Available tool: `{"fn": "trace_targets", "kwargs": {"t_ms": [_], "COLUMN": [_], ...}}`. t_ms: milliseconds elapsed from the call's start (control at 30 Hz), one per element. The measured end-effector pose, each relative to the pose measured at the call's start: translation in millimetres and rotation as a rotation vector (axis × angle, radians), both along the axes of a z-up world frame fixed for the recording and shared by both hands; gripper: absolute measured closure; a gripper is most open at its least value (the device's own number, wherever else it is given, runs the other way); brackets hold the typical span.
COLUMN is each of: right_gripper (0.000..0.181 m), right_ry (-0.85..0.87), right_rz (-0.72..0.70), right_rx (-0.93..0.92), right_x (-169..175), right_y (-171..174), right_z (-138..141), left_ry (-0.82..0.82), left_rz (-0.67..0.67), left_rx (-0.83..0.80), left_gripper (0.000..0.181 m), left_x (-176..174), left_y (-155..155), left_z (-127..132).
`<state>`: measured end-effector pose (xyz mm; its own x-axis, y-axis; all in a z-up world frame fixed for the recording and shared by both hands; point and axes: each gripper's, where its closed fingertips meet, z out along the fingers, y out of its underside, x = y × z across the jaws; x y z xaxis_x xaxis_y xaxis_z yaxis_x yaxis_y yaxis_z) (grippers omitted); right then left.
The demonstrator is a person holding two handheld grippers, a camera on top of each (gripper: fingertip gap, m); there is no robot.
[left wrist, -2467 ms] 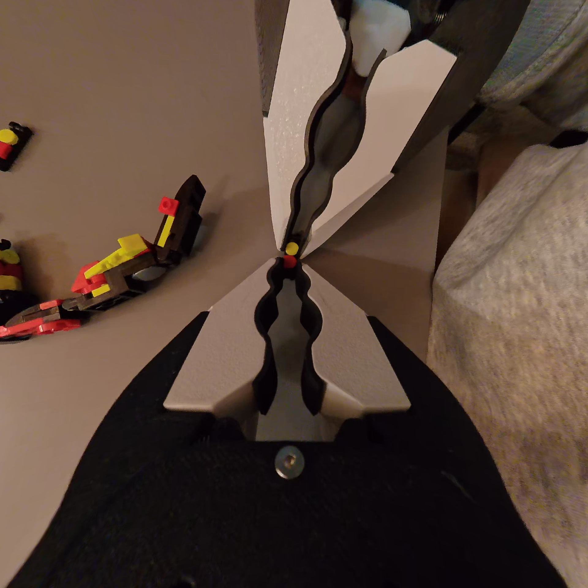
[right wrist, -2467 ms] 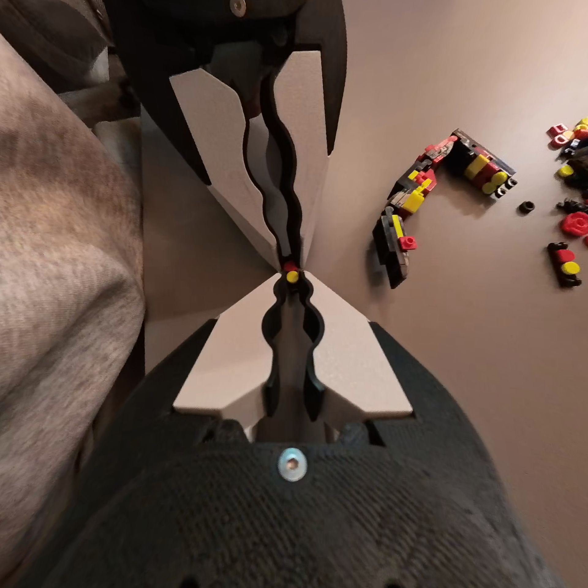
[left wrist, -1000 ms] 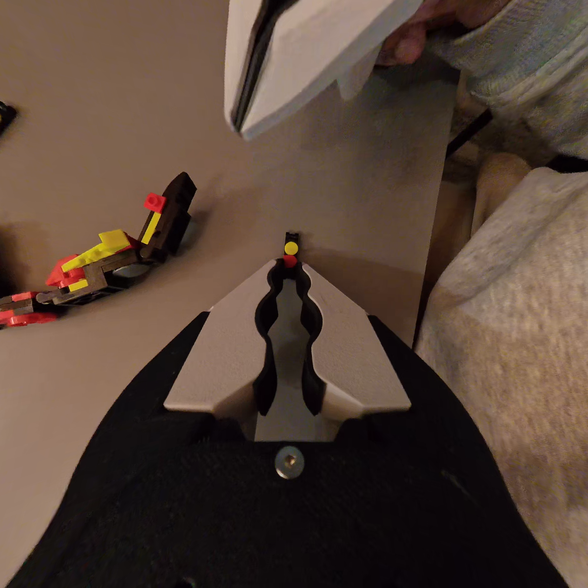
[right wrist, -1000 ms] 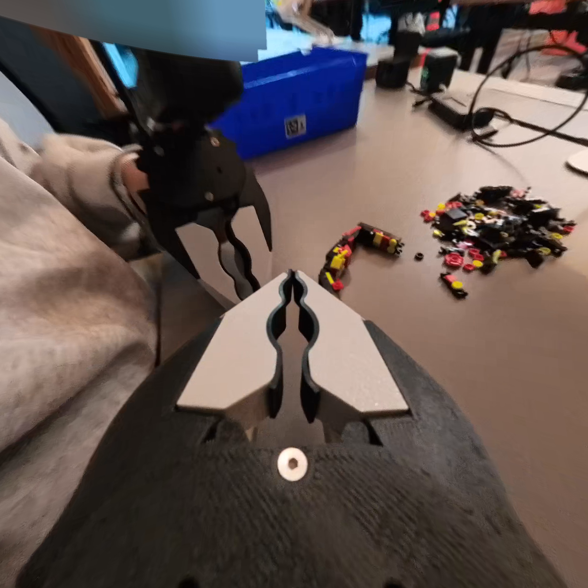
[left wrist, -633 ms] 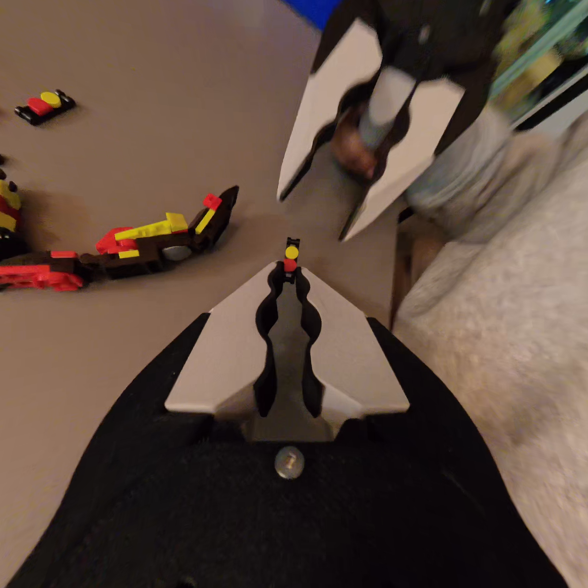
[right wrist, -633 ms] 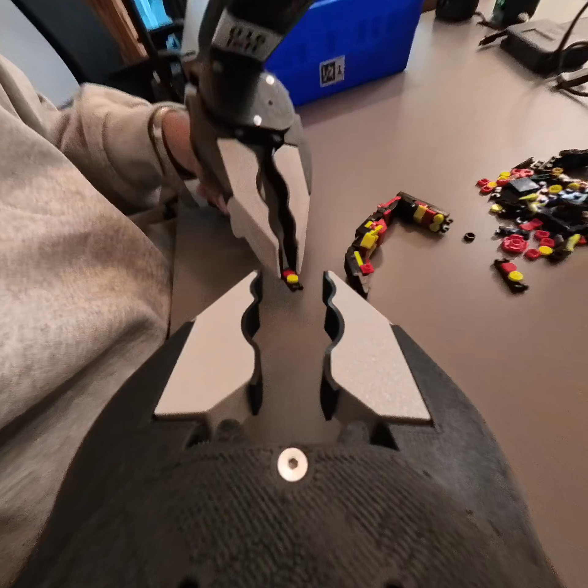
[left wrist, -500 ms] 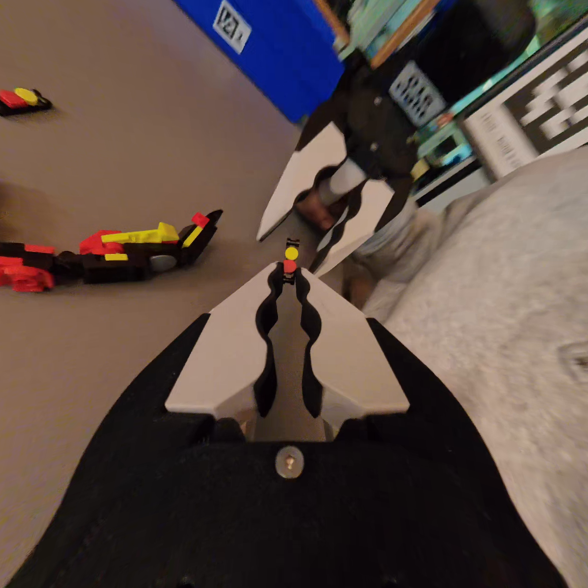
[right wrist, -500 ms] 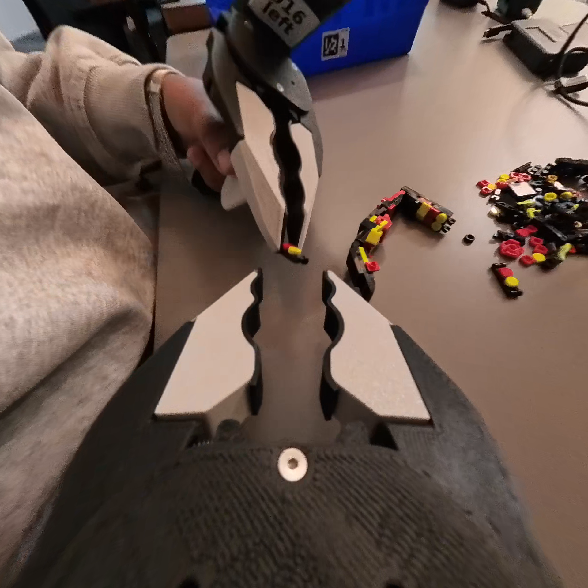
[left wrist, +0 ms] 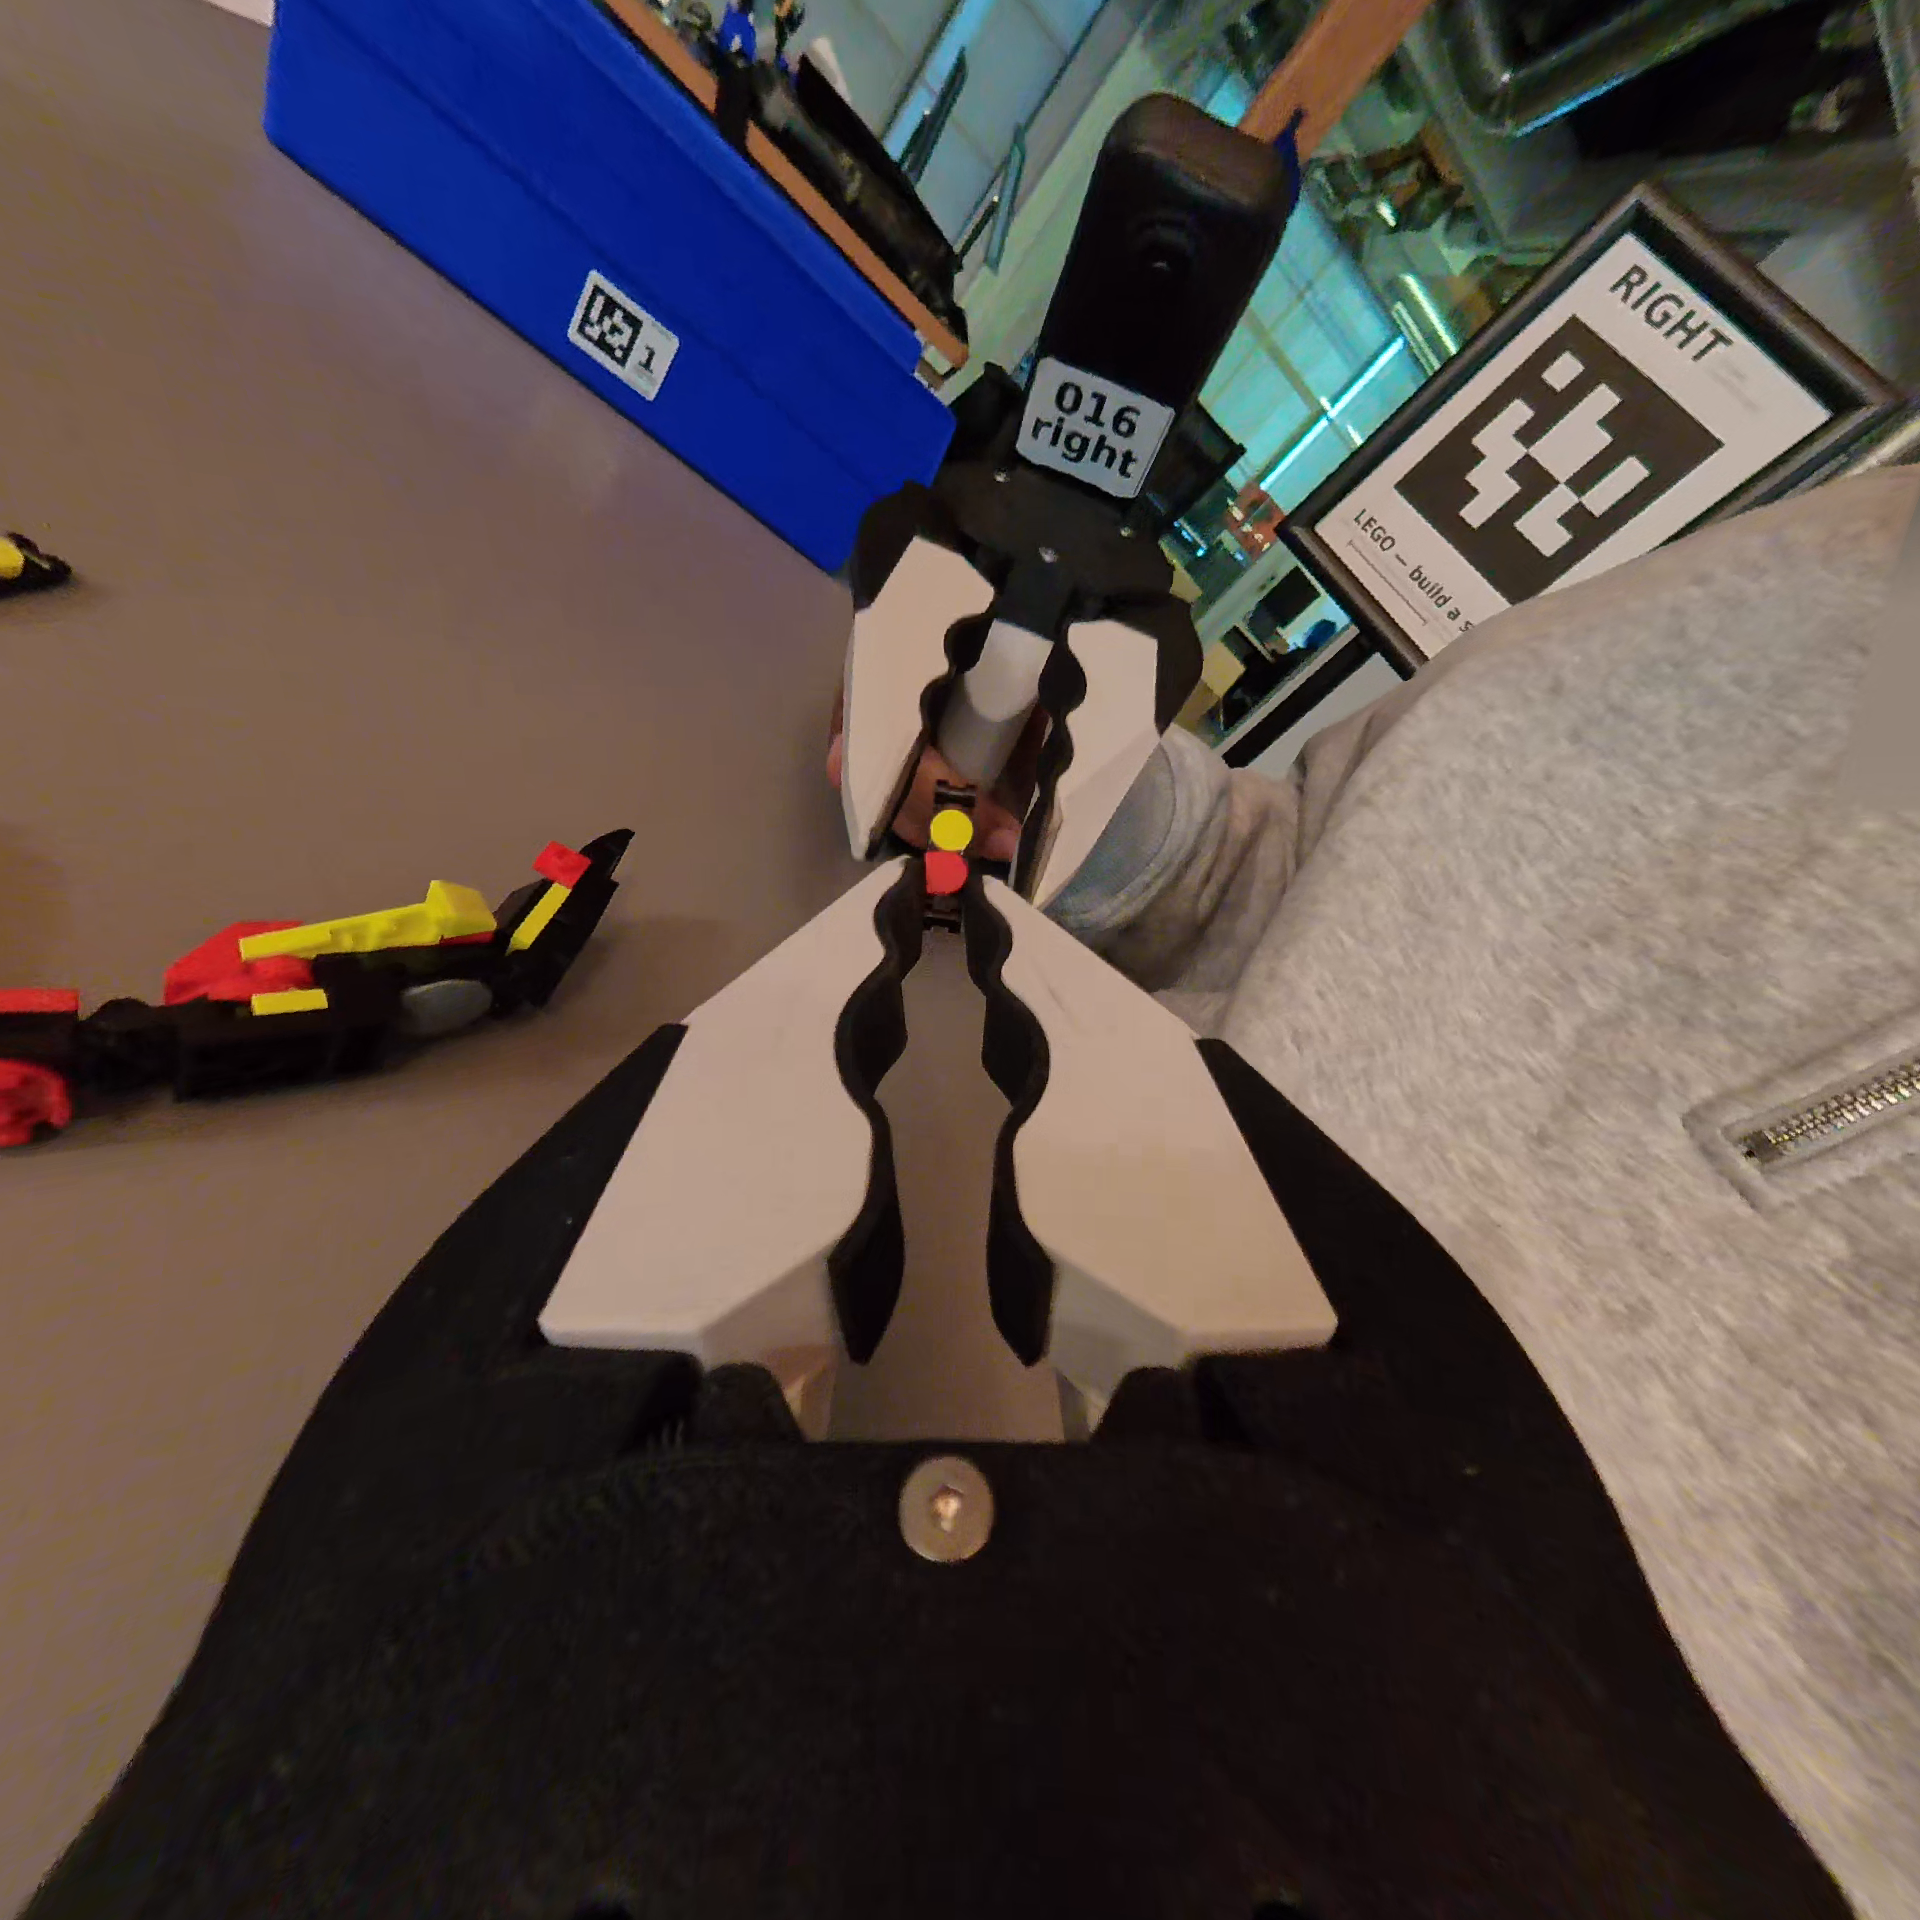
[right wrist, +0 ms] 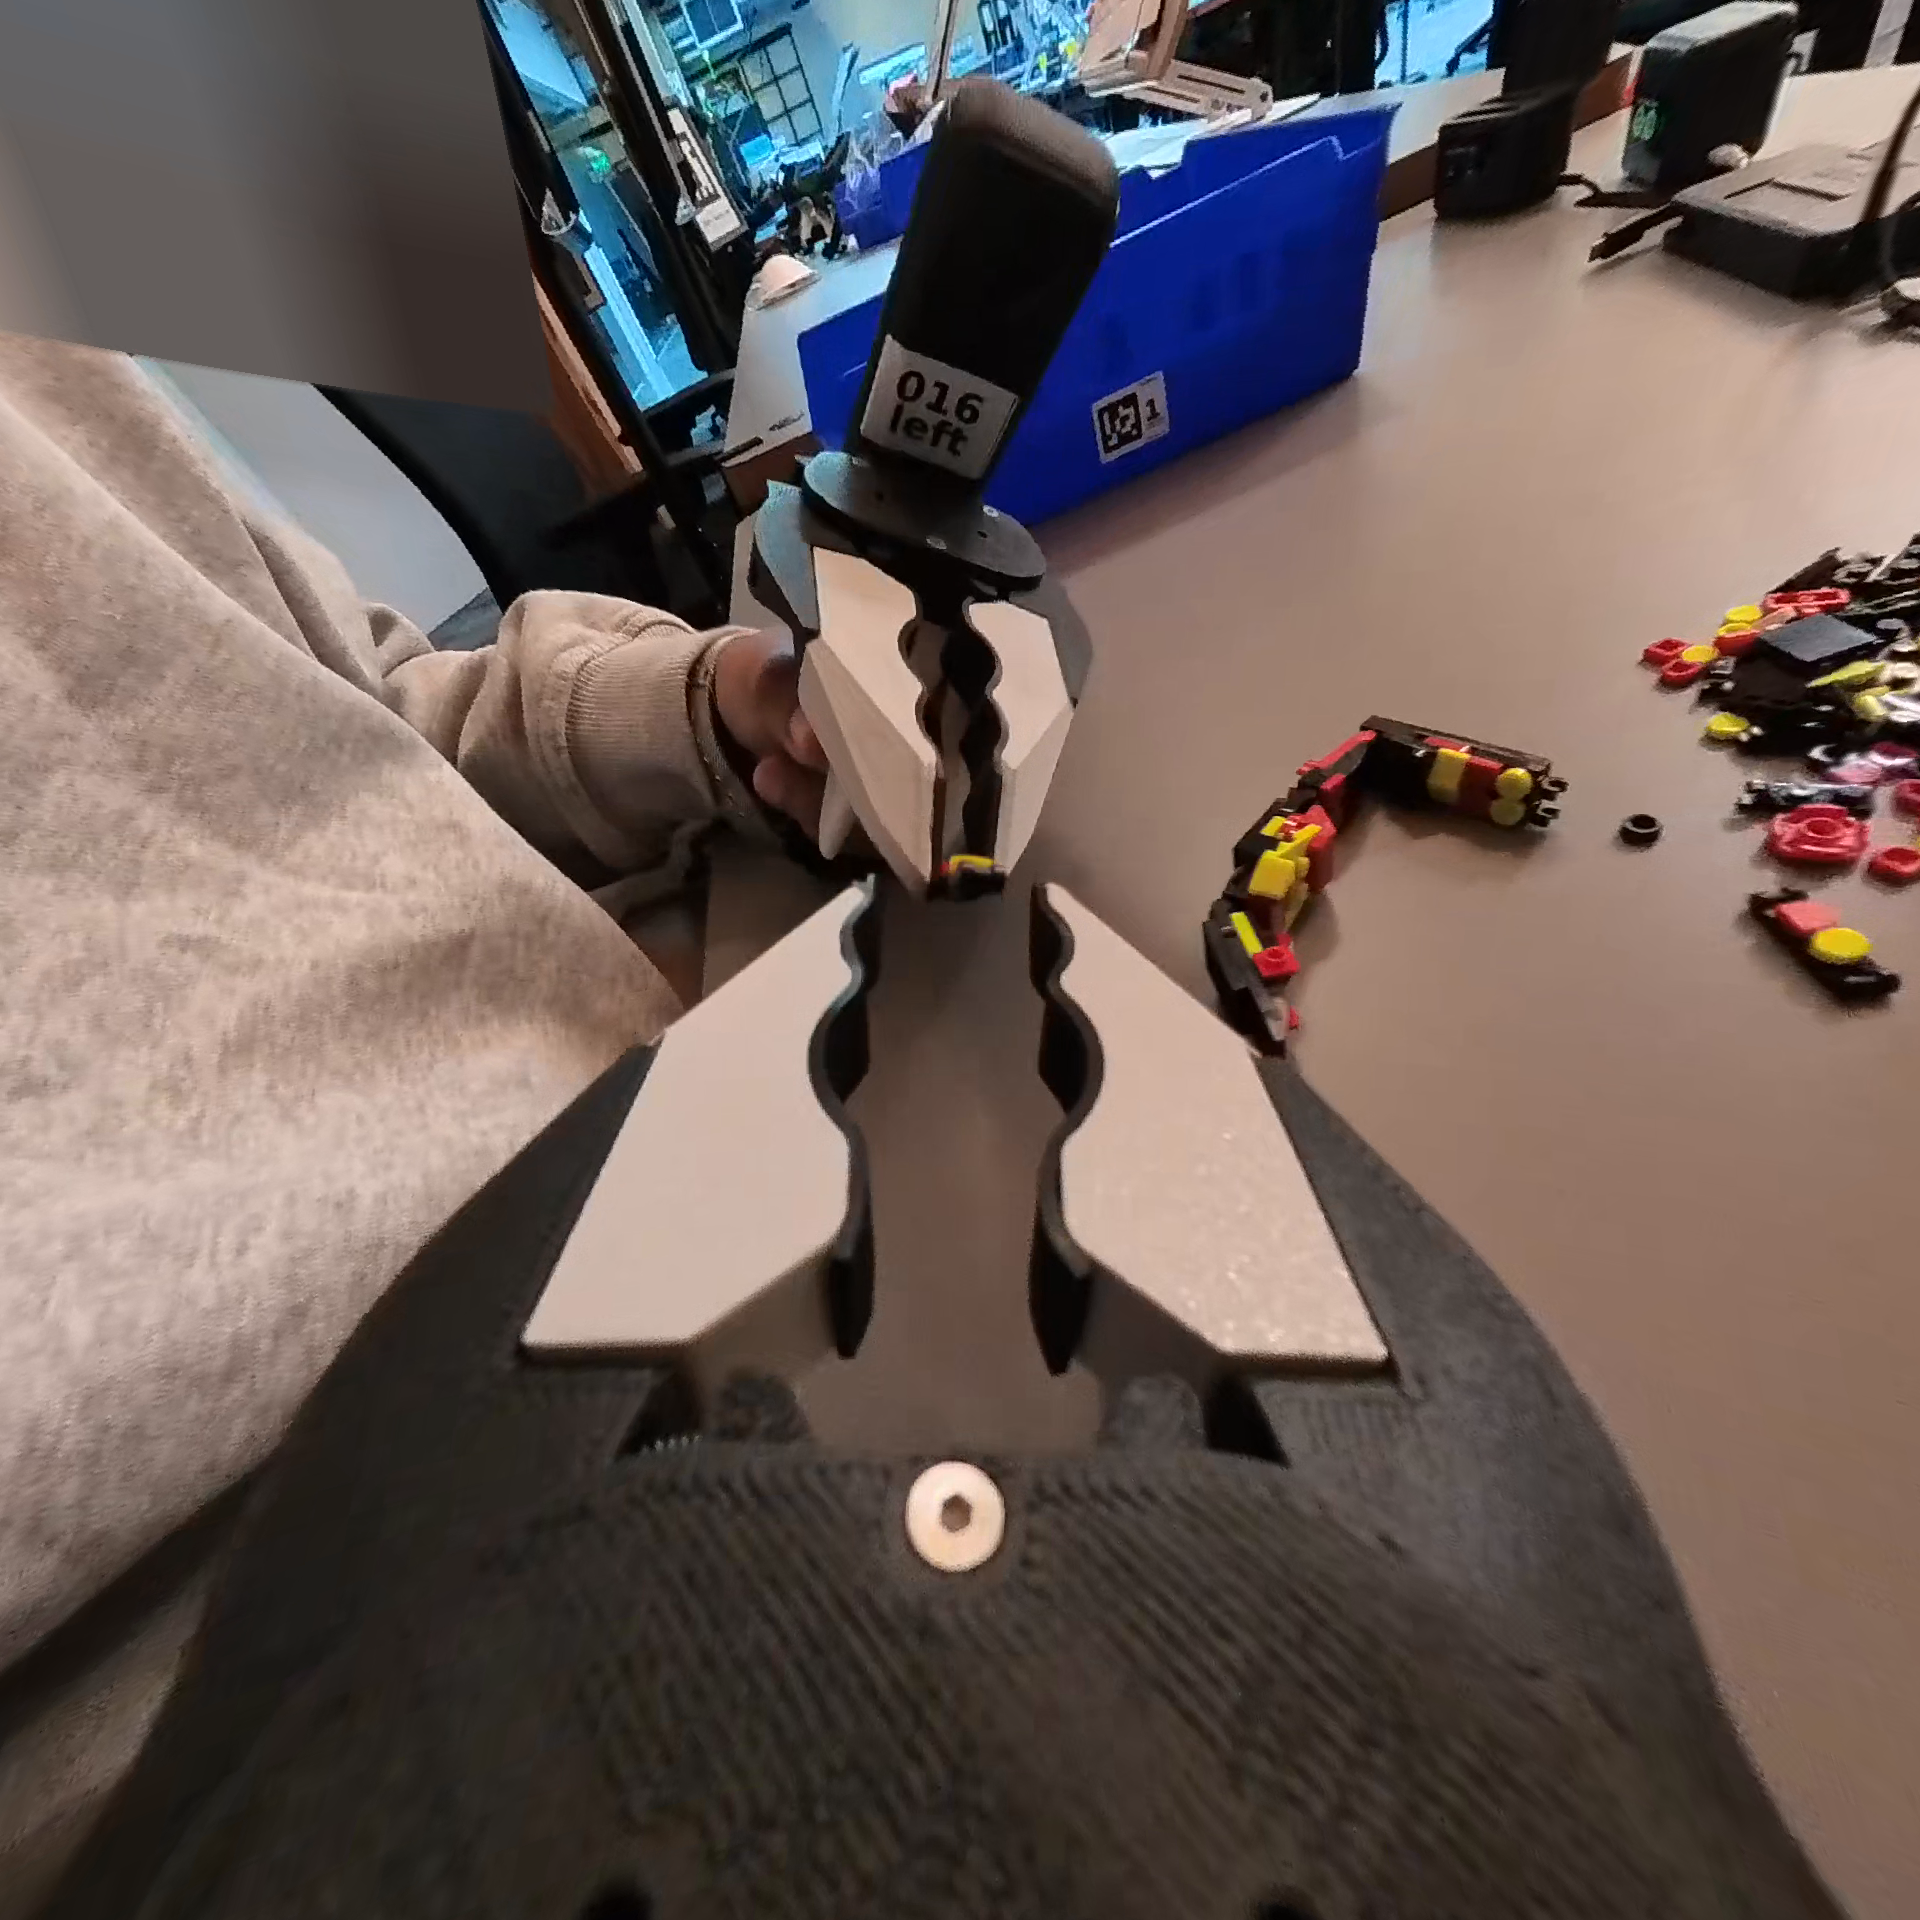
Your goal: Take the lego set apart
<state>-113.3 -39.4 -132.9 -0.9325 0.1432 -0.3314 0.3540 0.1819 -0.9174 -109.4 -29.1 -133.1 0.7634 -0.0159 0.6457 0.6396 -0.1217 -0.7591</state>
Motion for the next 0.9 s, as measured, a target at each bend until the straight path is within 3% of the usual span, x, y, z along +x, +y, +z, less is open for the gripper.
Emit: {"fn": "trace_targets", "kwargs": {"t_ms": [367, 600, 733, 900], "right_gripper": [0.176, 0.176, 0.176, 0.176], "right_ry": [-0.137, -0.154, -0.184, -0.204], "right_rz": [0.013, 0.013, 0.015, 0.049], "right_rx": [-0.123, -0.136, -0.180, -0.191], "right_x": [-3, -4, -6, -2], "right_y": [4, 5, 9, 9], "right_z": [12, 13, 17, 18], "left_ry": [0.013, 0.017, -0.005, -0.005], "left_rz": [0.004, 0.008, -0.007, -0.008], "left_rx": [0.023, 0.018, 0.017, 0.013], "left_gripper": [0.174, 0.173, 0.160, 0.157], "left_x": [0, 0, 1, 1], "left_y": [2, 2, 3, 3], "left_z": [4, 3, 2, 2]}}
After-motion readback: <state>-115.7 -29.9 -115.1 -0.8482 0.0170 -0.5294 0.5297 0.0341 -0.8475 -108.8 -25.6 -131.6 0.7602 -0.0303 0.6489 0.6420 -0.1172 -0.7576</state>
